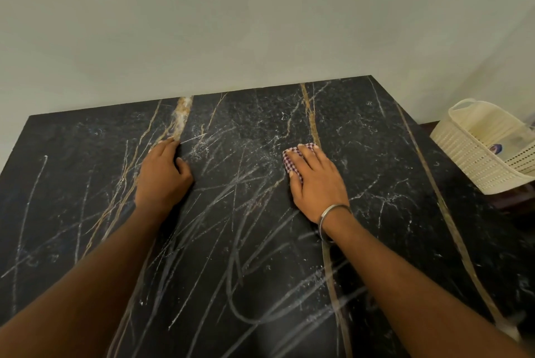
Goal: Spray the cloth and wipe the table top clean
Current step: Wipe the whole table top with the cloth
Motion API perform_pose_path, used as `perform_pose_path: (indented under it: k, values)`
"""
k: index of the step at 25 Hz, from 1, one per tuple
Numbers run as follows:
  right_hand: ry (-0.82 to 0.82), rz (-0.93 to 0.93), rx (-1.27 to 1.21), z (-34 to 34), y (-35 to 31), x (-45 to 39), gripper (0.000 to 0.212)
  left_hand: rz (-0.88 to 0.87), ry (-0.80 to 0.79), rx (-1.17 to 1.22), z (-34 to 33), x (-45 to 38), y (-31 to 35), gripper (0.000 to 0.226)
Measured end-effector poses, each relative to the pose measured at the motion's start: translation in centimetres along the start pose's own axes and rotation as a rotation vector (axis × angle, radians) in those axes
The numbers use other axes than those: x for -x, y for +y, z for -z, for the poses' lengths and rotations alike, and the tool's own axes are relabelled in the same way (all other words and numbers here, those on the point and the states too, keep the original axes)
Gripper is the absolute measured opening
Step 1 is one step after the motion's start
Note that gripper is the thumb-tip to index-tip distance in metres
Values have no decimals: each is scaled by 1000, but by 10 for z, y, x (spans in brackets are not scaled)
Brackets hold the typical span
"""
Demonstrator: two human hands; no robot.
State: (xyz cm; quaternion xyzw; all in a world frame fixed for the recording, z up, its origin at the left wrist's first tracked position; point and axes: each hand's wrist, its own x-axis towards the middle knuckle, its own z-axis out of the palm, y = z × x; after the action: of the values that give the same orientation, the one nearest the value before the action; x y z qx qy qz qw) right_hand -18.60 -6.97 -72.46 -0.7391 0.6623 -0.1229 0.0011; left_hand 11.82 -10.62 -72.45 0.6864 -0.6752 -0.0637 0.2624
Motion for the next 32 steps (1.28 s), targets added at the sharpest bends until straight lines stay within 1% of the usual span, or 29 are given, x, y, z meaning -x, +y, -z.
perform_pose_path:
  k: [2, 4, 7, 11, 13, 15, 20, 23, 28, 30, 32]
  values:
    - [10, -84, 19, 0, 22, -3, 51, -3, -4, -2, 0, 1, 0, 49]
    - [14, -129, 39, 4, 36, -3, 52, -2, -2, -9, 0, 2, 0, 48]
    - [40, -163, 30, 8, 22, 4, 50, -17, -7, -17, 0, 3, 1, 48]
    - [23, -70, -8, 6, -22, 30, 49, -22, -25, -38, 2, 3, 2, 47]
    - [20, -30, -25, 4, -24, 35, 49, -22, -26, -36, 3, 9, 5, 45]
    - [6, -18, -19, 5, -10, 33, 49, -20, -28, -27, 5, 17, 6, 43]
    - [37, -154, 54, 13, 49, 34, 54, -16, -39, 9, 8, 38, 6, 42]
    - [37, -222, 65, 17, 43, 37, 51, -15, -49, 27, 7, 47, 9, 43]
    - [21, -119, 0, 17, -22, 65, 49, -4, -62, 8, 11, 64, 21, 45]
    - [17, -76, -19, 17, -32, 71, 48, 8, -68, -9, 11, 71, 28, 46]
    - [-3, -11, -9, 17, -26, 72, 48, 18, -74, -9, 10, 77, 30, 46]
